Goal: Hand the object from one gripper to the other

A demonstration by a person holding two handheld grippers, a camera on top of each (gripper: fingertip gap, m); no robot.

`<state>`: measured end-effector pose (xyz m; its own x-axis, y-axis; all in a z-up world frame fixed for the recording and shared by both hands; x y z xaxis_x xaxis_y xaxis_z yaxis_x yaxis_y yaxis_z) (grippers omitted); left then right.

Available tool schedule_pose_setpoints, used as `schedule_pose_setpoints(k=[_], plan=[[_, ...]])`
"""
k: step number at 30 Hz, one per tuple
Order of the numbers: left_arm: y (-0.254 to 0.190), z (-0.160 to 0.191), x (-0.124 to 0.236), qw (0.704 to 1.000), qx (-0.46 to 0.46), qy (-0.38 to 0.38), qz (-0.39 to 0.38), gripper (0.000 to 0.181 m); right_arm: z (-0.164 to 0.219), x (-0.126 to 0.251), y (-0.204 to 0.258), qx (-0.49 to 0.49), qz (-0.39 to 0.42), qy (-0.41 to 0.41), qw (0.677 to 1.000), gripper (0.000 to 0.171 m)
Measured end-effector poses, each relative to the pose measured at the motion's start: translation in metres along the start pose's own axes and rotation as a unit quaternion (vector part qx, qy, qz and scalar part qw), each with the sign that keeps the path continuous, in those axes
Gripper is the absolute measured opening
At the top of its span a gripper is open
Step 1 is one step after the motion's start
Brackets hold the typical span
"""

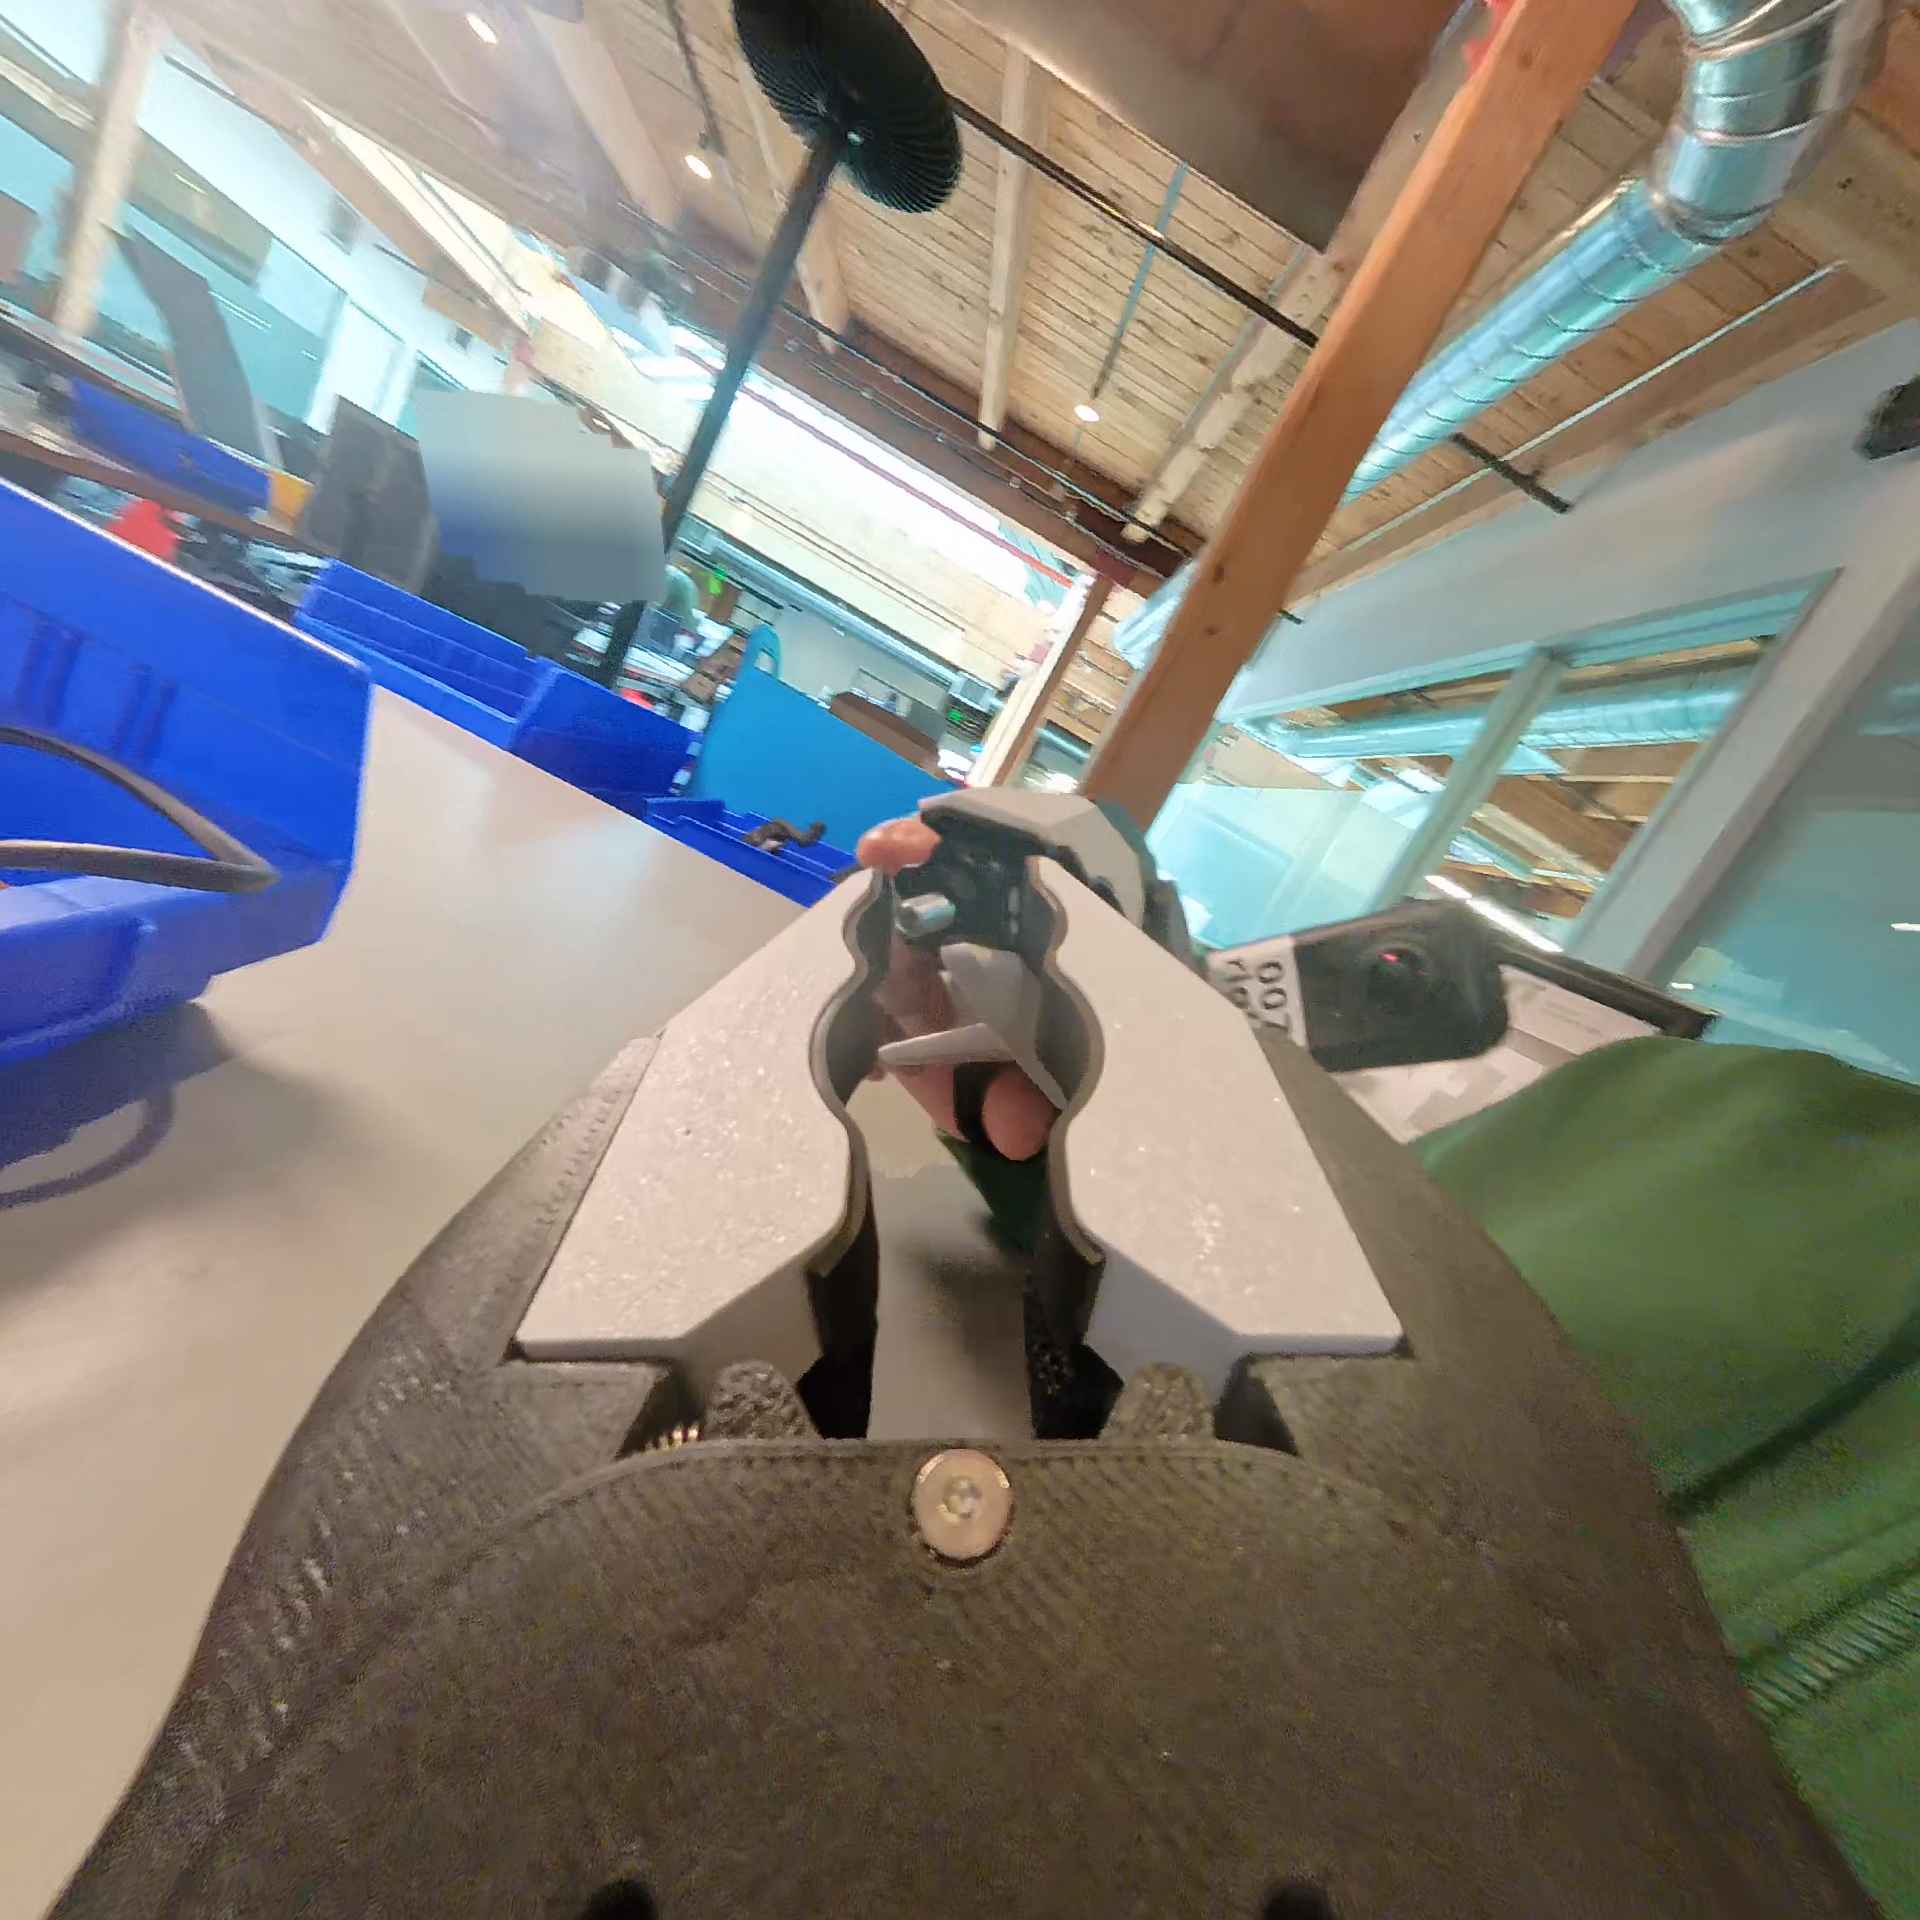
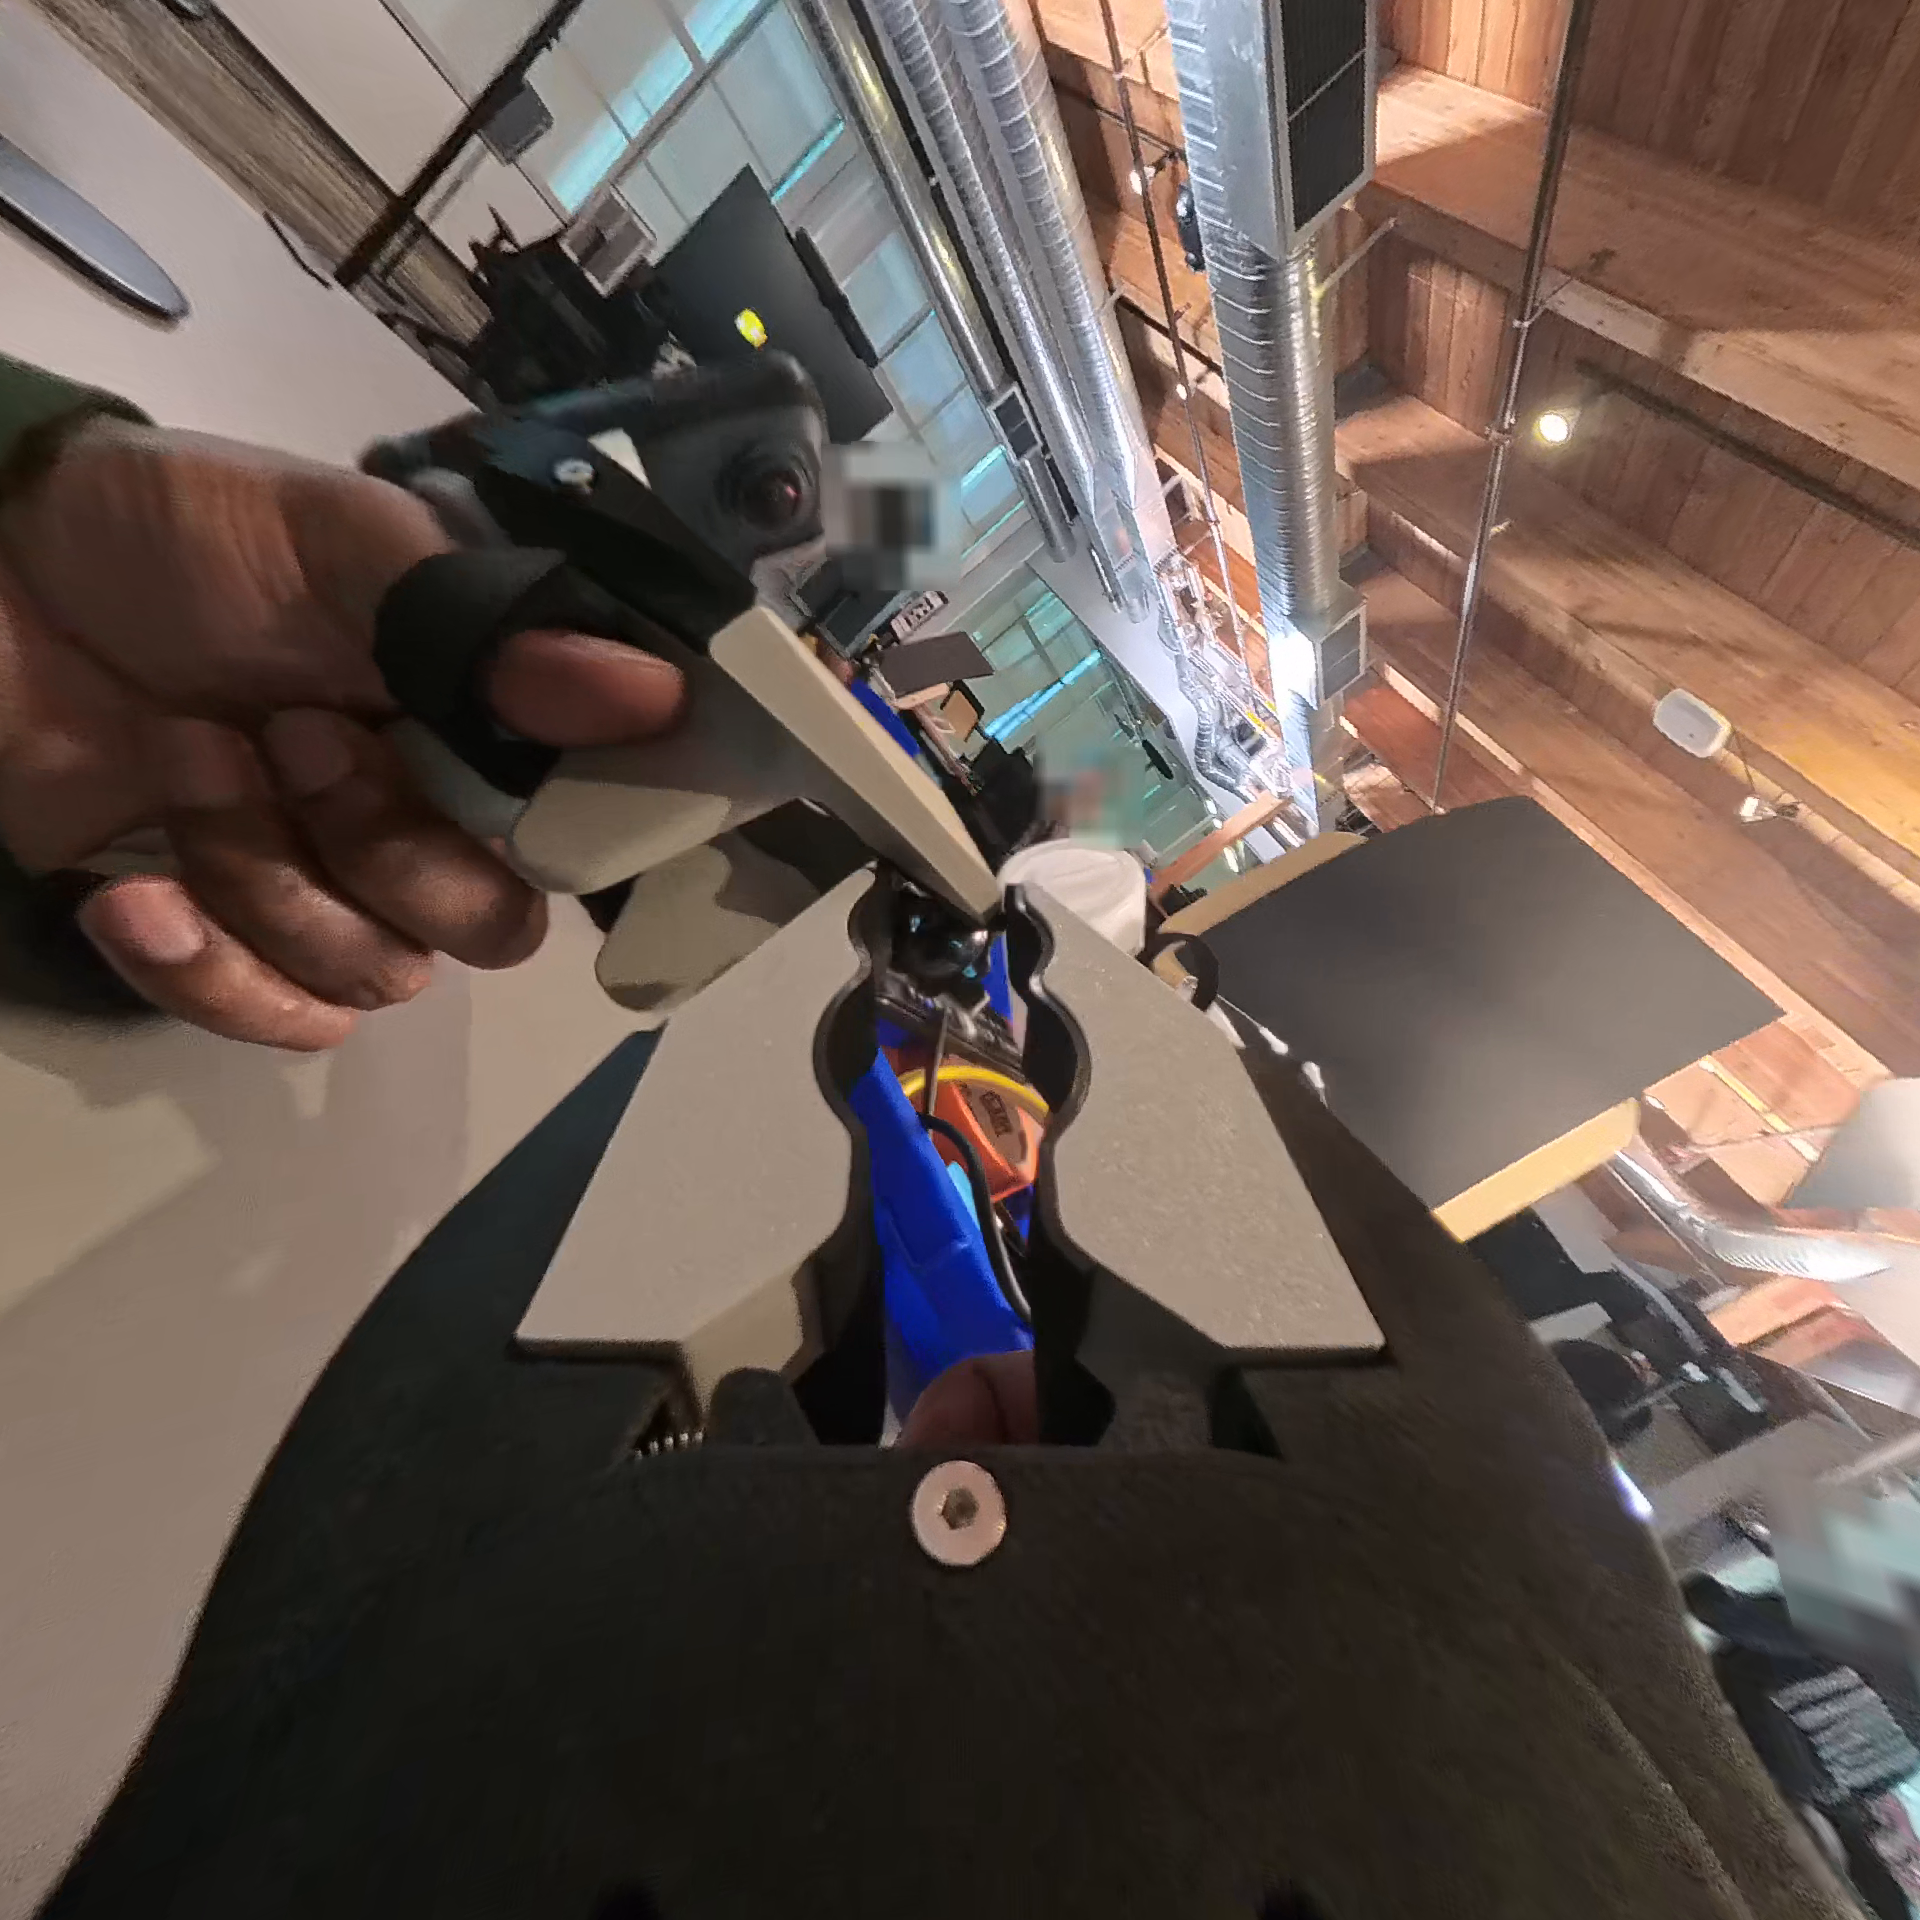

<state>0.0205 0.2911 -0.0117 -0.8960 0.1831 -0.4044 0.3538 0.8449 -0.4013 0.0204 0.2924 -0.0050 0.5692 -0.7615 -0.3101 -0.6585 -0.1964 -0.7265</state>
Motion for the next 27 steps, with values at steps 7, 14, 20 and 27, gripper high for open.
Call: schedule_pose_setpoints(k=[7, 14, 20, 27], plan=[[0.012, -0.014, 0.009, 0.983, -0.136, 0.003, -0.120, 0.039, 0.012, -0.007, -0.015, 0.024, 0.066, 0.040, 0.997, 0.021], [0.007, -0.026, 0.012, 0.902, -0.353, 0.048, -0.244, 0.037, 0.021, -0.008, -0.036, 0.078, 0.149, 0.068, 0.983, 0.021], [0.001, -0.013, -0.003, 0.874, -0.411, 0.083, -0.245, 0.029, 0.018, -0.009, -0.023, 0.132, 0.136, 0.058, 0.980, 0.021], [0.005, -0.009, -0.002, 0.856, -0.430, 0.109, -0.265, 0.022, 0.015, -0.010, -0.013, 0.172, 0.127, 0.049, 0.976, 0.021]])
Point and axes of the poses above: each gripper's, where its closed fingertips meet, x back along the fingers, z out of its underside, y = z × x across the jaws, the point moved 2 cm from there along x, back along the fingers, and after that the axes turned 12 degrees about z, right-handed, at the moved point
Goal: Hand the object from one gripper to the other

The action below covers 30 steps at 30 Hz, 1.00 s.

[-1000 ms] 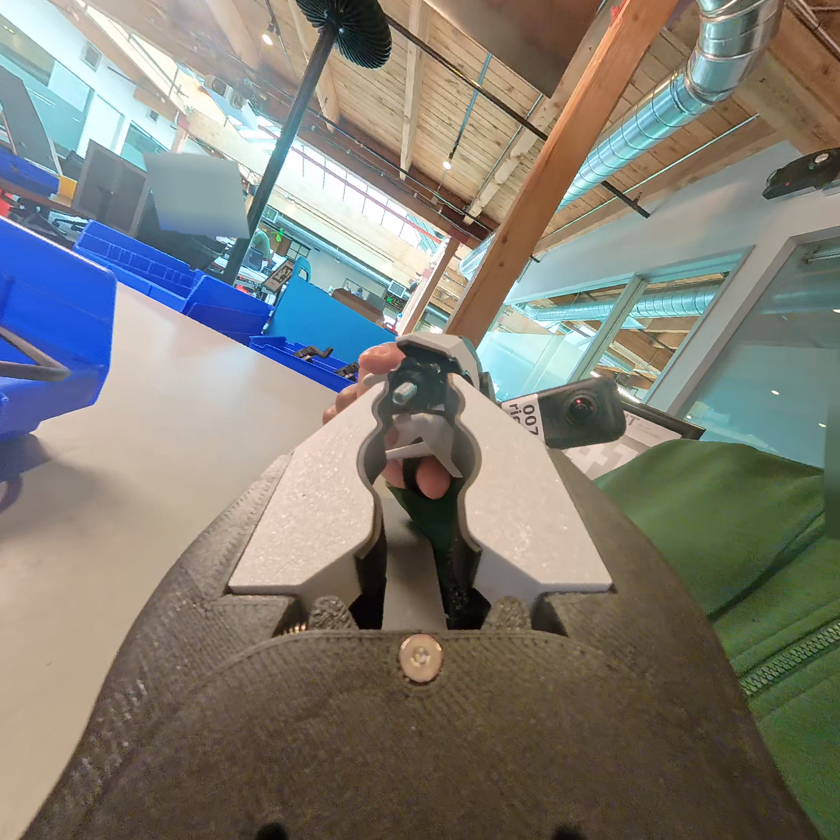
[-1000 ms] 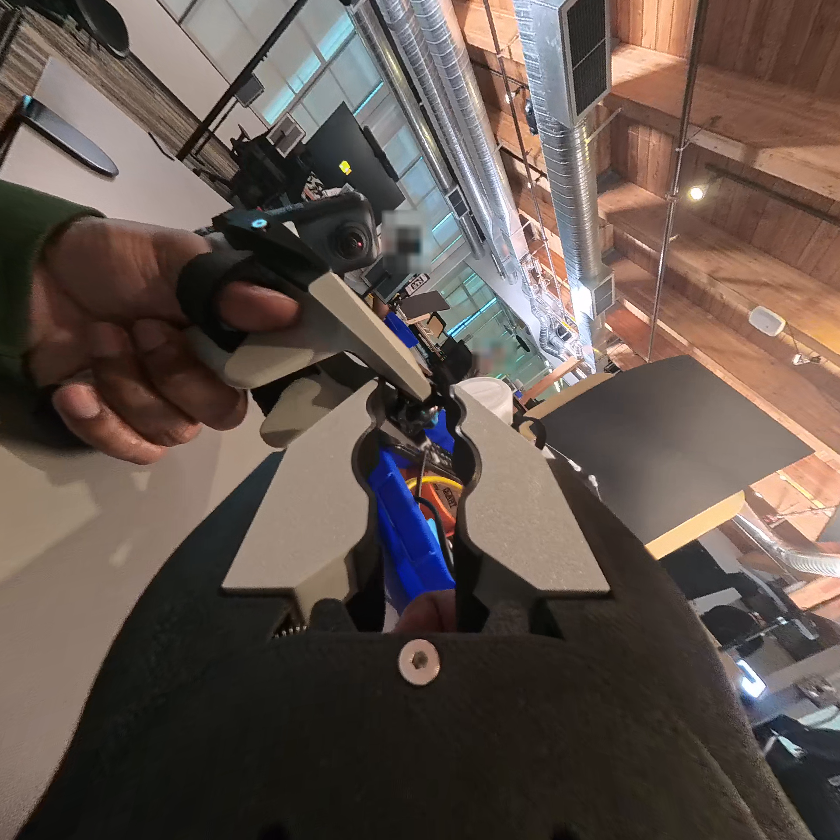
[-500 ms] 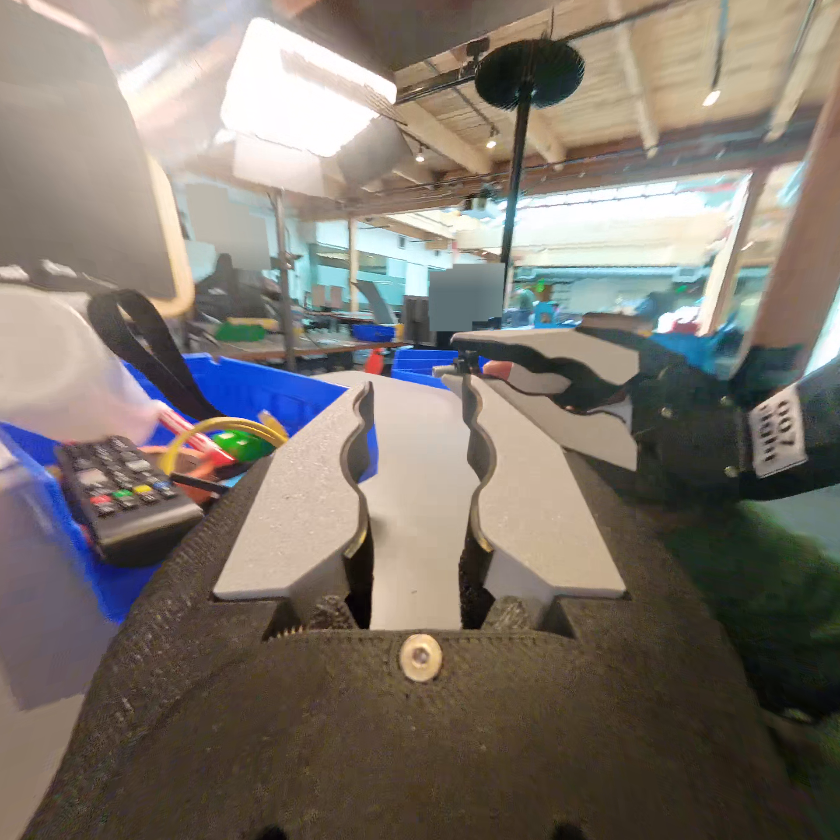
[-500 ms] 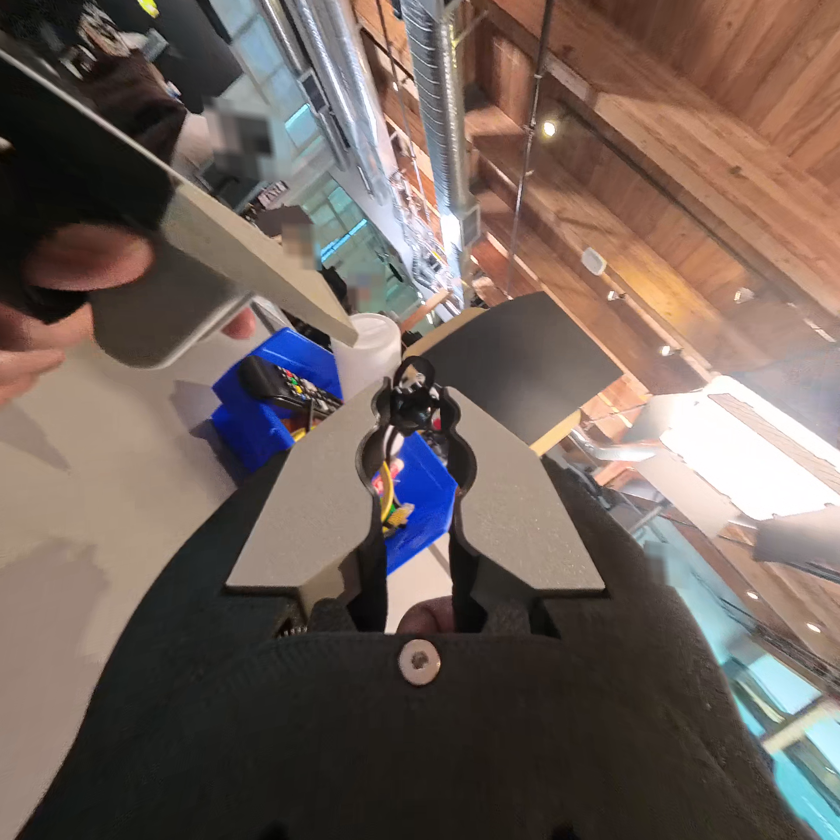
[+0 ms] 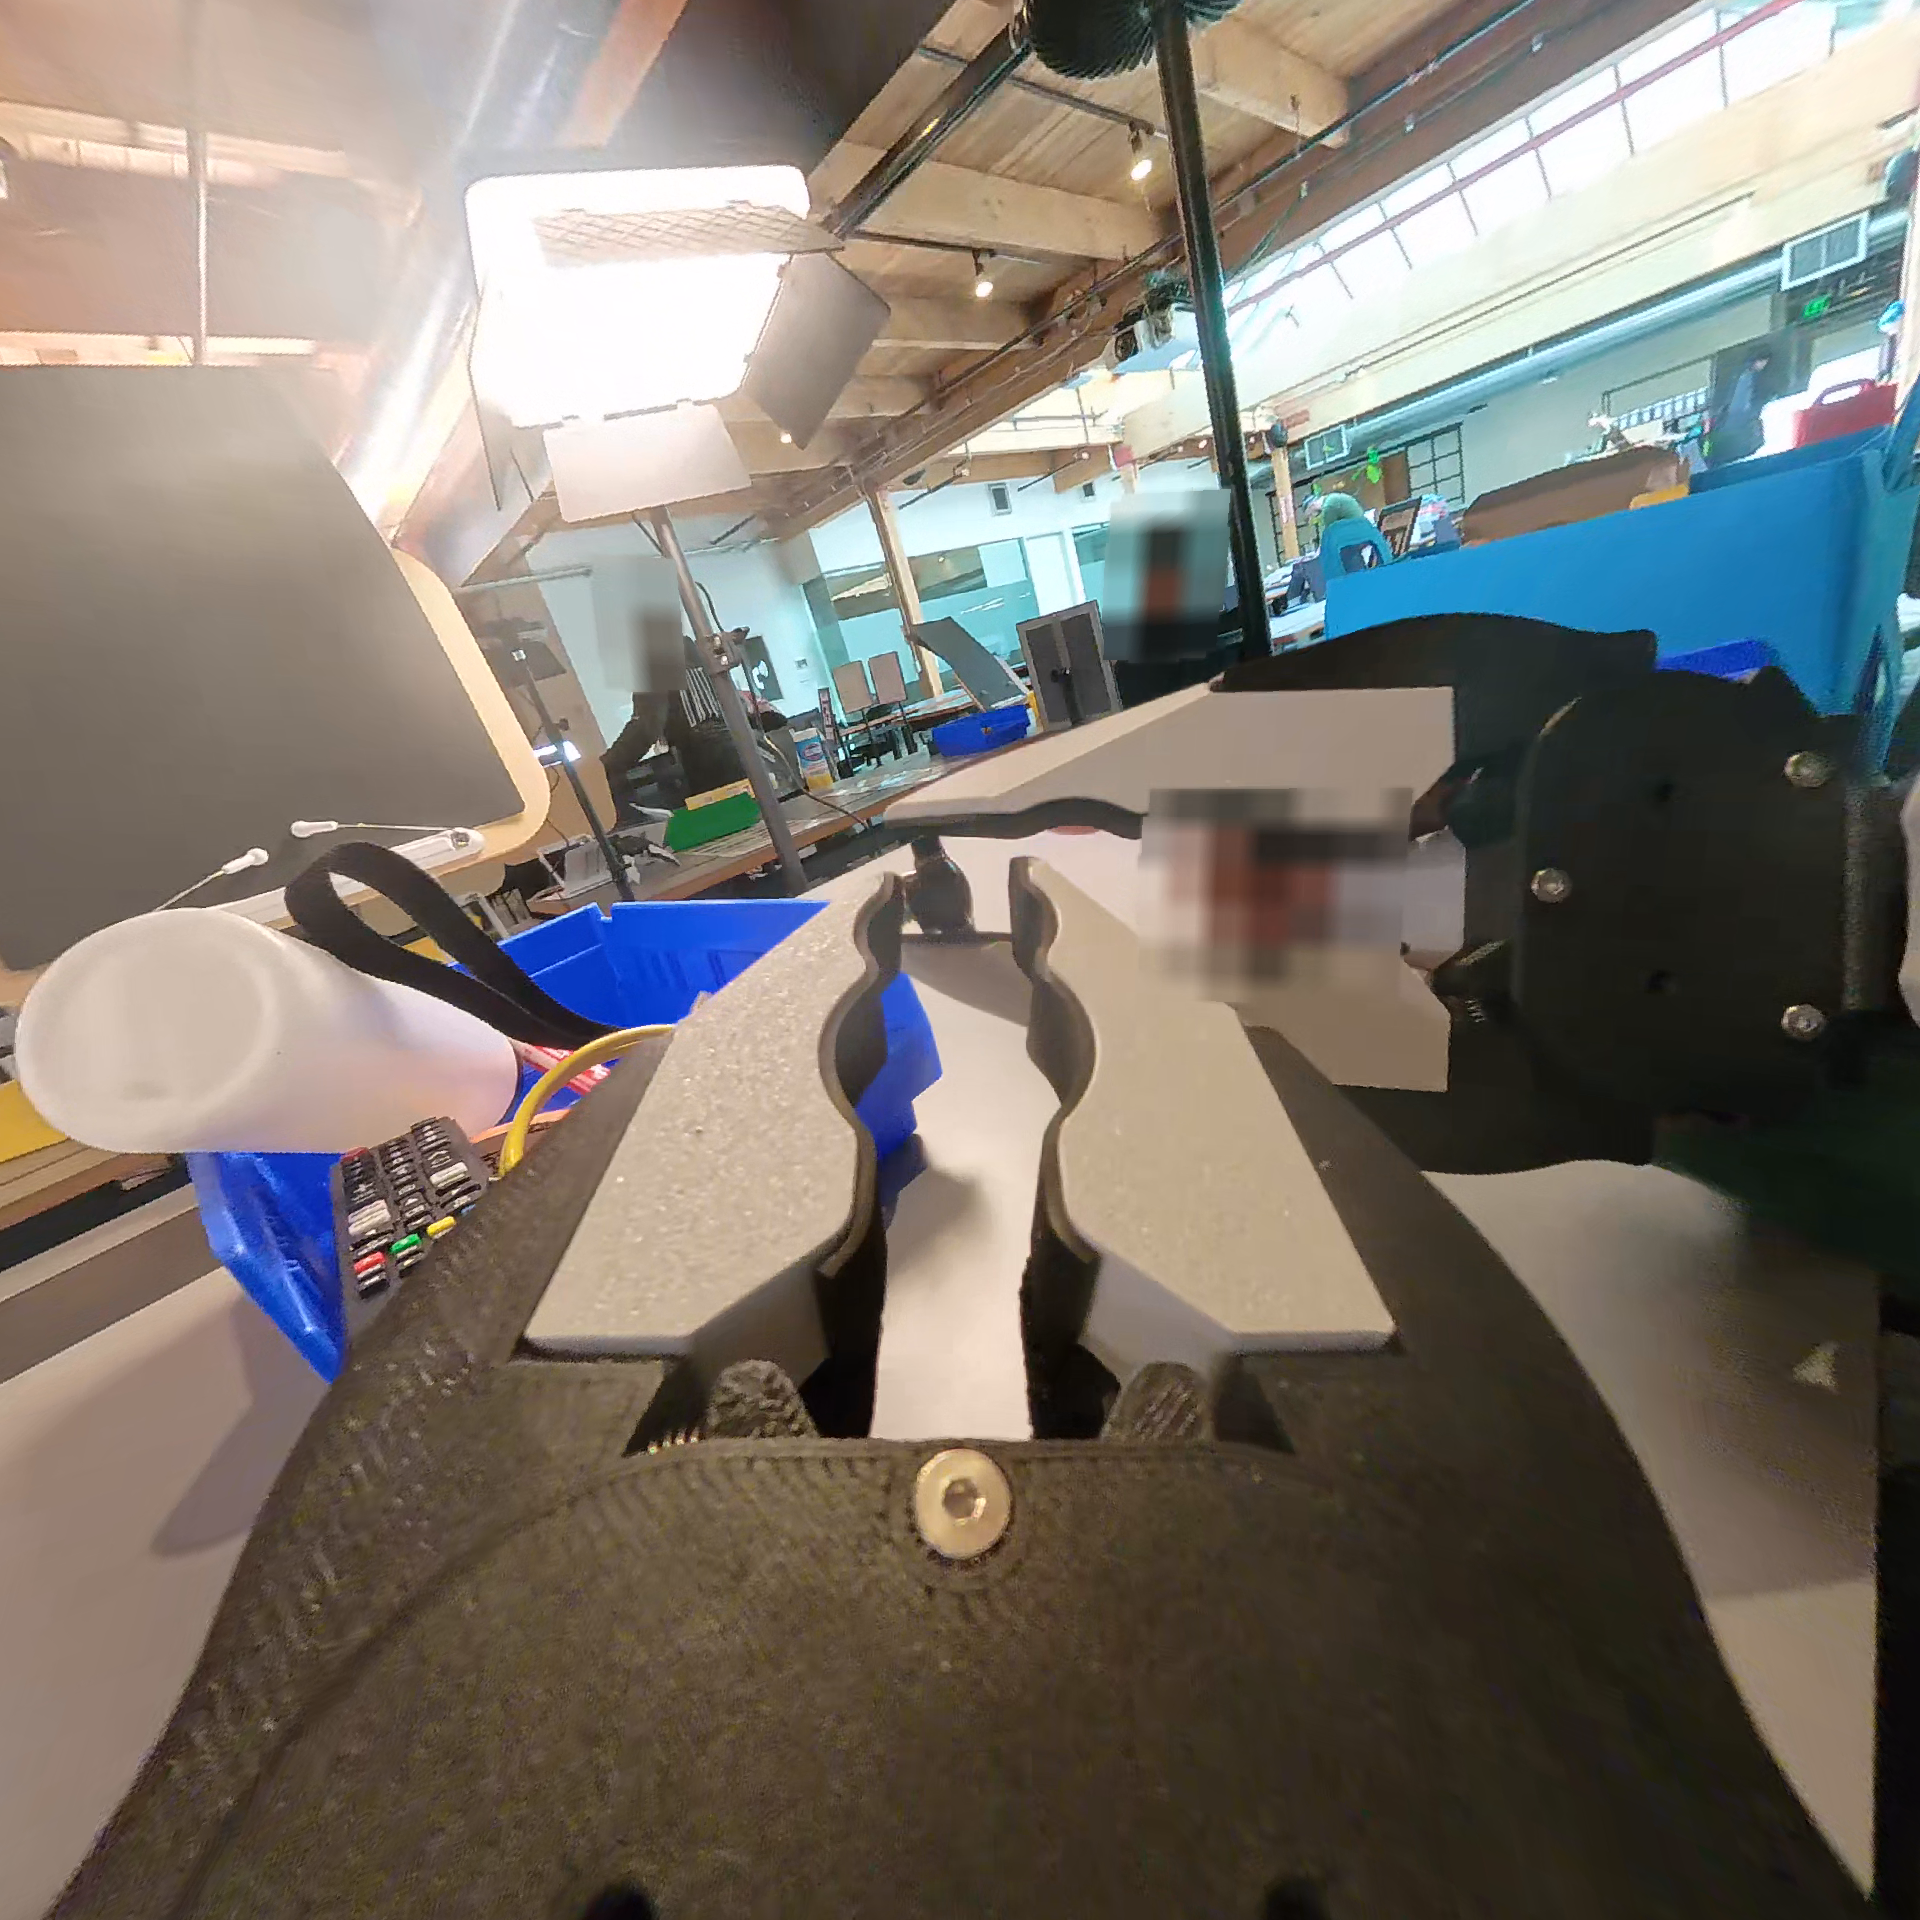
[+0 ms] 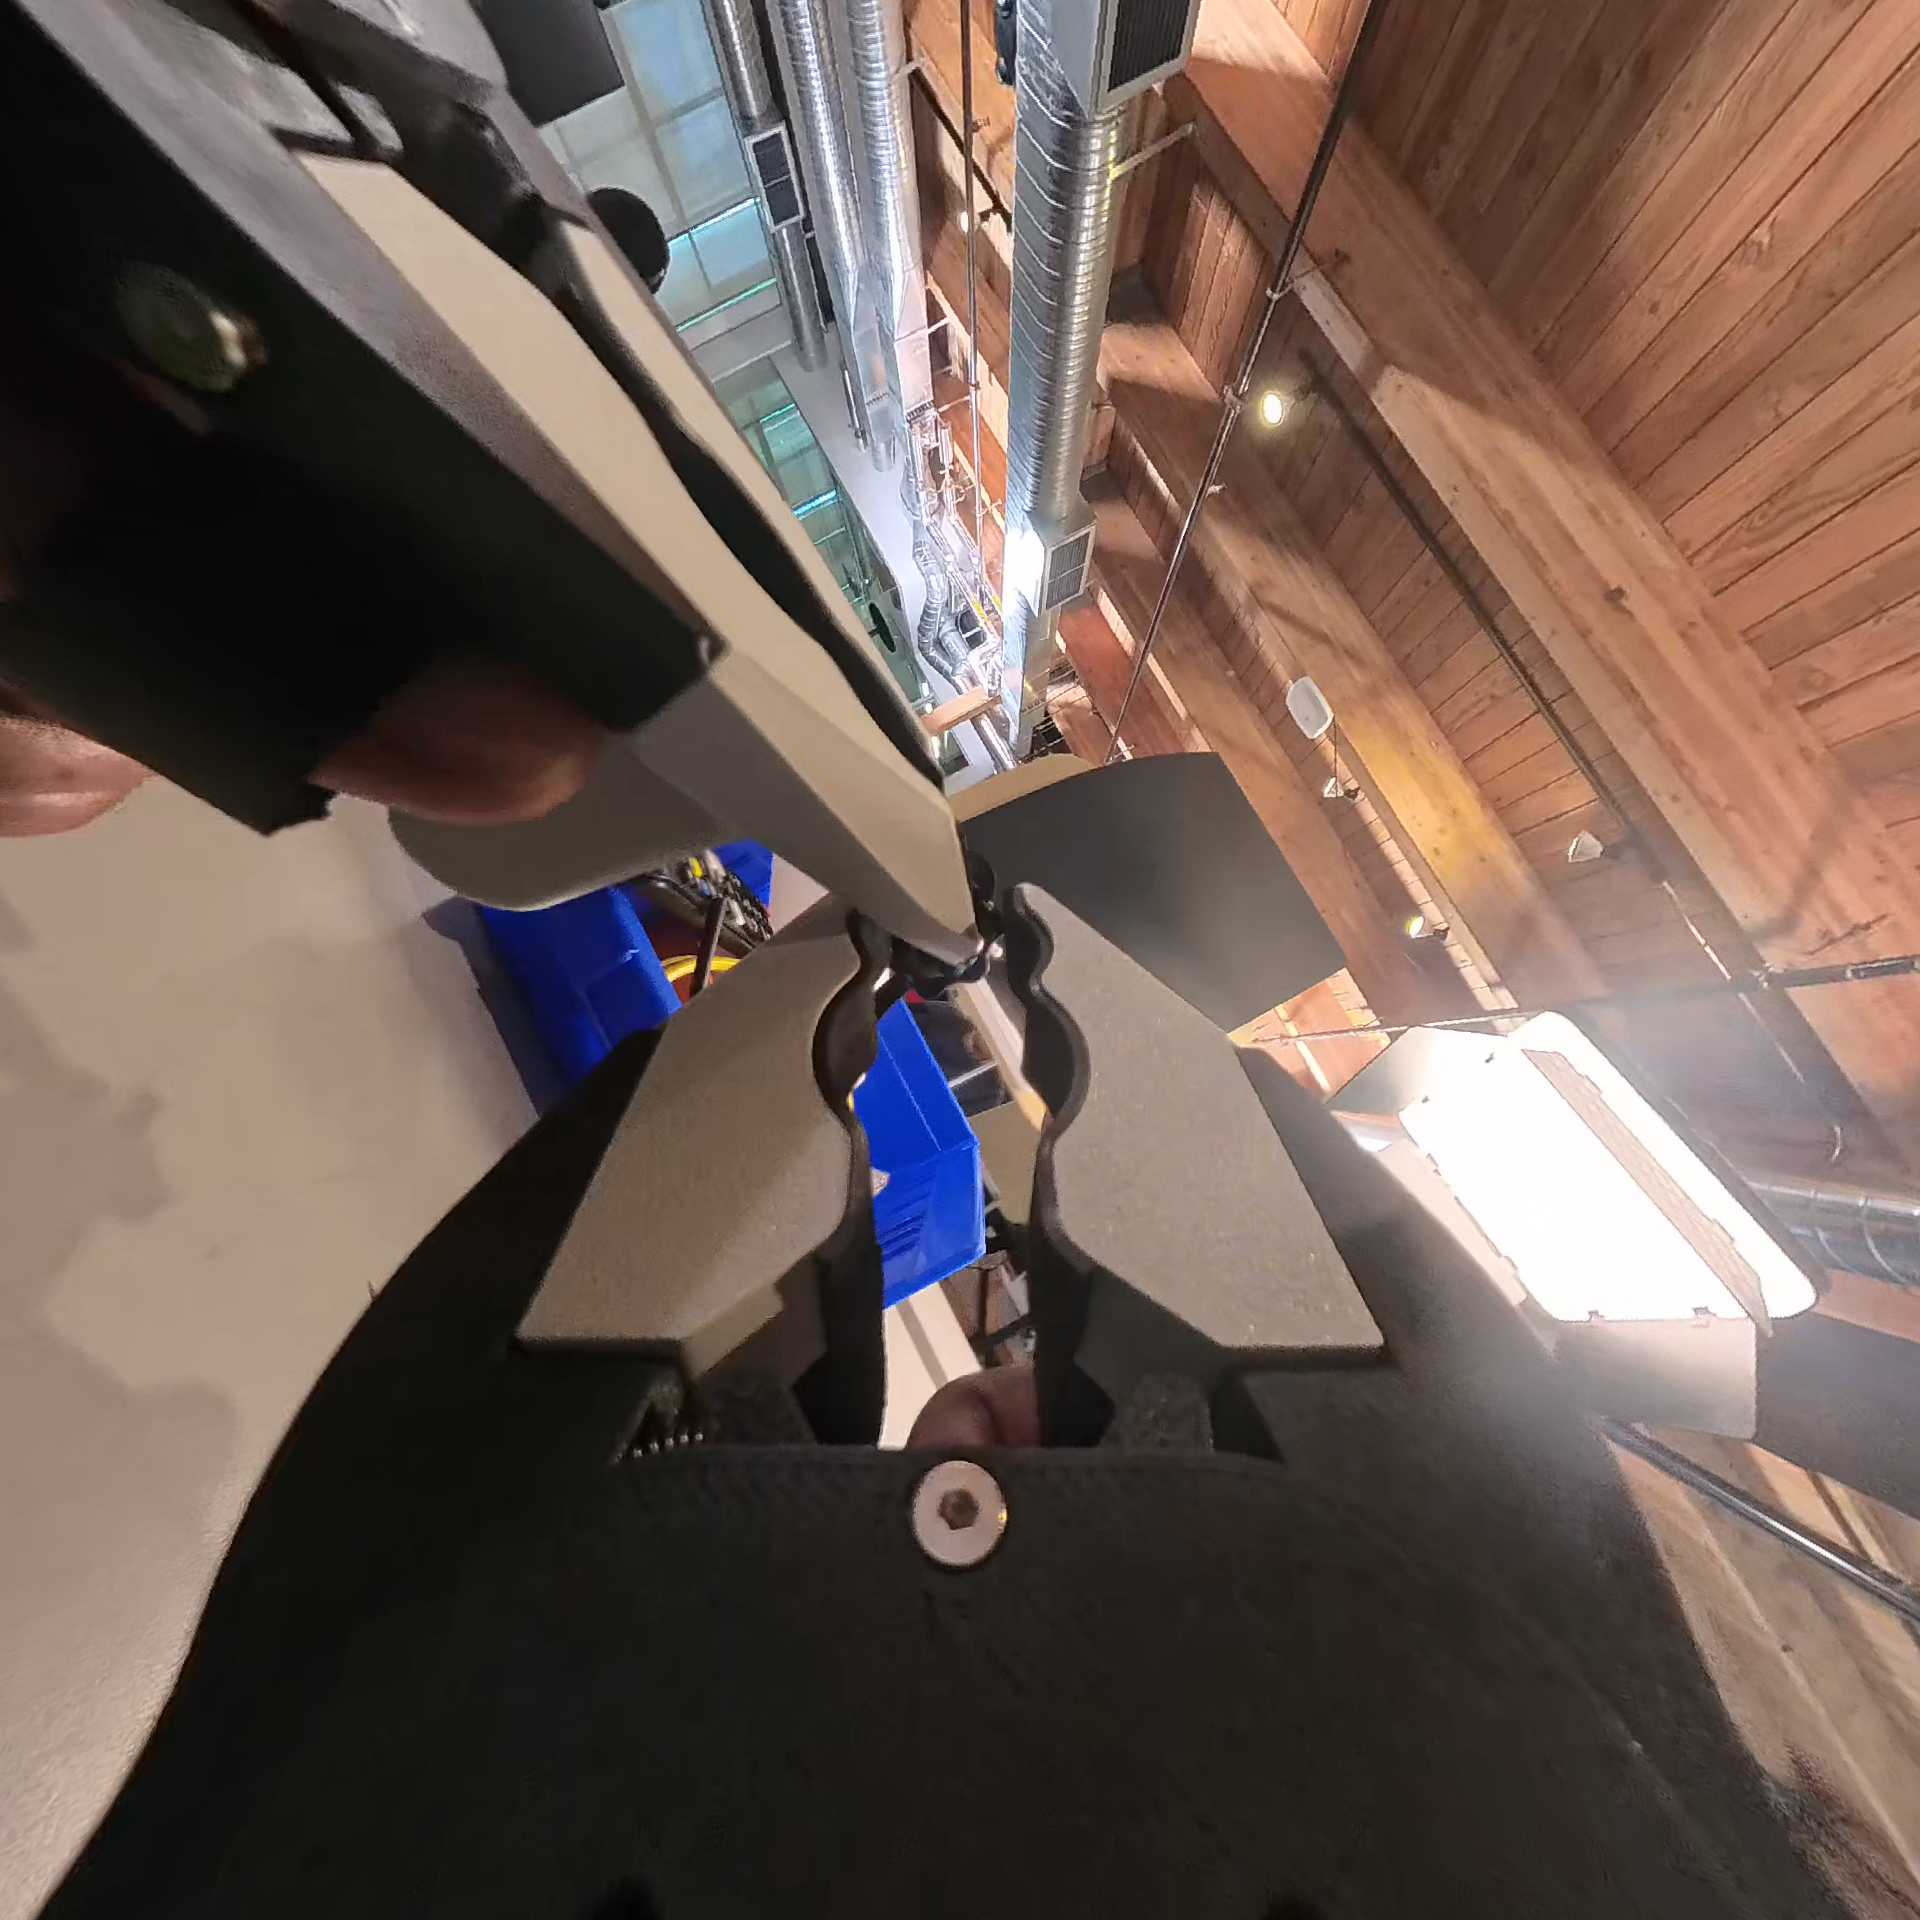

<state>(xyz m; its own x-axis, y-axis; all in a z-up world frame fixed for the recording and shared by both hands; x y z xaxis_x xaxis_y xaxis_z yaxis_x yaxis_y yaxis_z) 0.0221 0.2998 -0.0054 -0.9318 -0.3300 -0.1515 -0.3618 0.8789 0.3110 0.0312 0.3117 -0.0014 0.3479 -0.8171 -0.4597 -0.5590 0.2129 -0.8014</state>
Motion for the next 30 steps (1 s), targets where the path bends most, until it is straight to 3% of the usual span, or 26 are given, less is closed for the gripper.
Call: schedule_pose_setpoints(k=[8, 15, 21, 26, 30], plan=[[0.005, 0.002, 0.002, 1.000, 0.029, -0.001, 0.007, 0.014, -0.004, 0.001, 0.002, -0.003, -0.002, -0.011, 1.000, 0.023], [0.014, -0.011, 0.013, 0.971, 0.196, -0.112, 0.080, 0.014, -0.015, 0.003, -0.014, -0.194, -0.037, -0.022, 0.980, 0.036], [0.021, -0.026, 0.026, 0.926, 0.284, -0.209, 0.134, 0.013, -0.021, 0.007, -0.019, -0.409, -0.145, -0.017, 0.901, 0.032], [0.011, -0.034, 0.026, 0.931, 0.250, -0.218, 0.151, 0.013, -0.019, 0.009, -0.021, -0.551, -0.222, 0.001, 0.805, 0.030], [0.007, -0.034, 0.023, 0.937, 0.233, -0.209, 0.154, 0.013, -0.021, 0.012, -0.024, -0.607, -0.254, -0.005, 0.753, 0.028]])
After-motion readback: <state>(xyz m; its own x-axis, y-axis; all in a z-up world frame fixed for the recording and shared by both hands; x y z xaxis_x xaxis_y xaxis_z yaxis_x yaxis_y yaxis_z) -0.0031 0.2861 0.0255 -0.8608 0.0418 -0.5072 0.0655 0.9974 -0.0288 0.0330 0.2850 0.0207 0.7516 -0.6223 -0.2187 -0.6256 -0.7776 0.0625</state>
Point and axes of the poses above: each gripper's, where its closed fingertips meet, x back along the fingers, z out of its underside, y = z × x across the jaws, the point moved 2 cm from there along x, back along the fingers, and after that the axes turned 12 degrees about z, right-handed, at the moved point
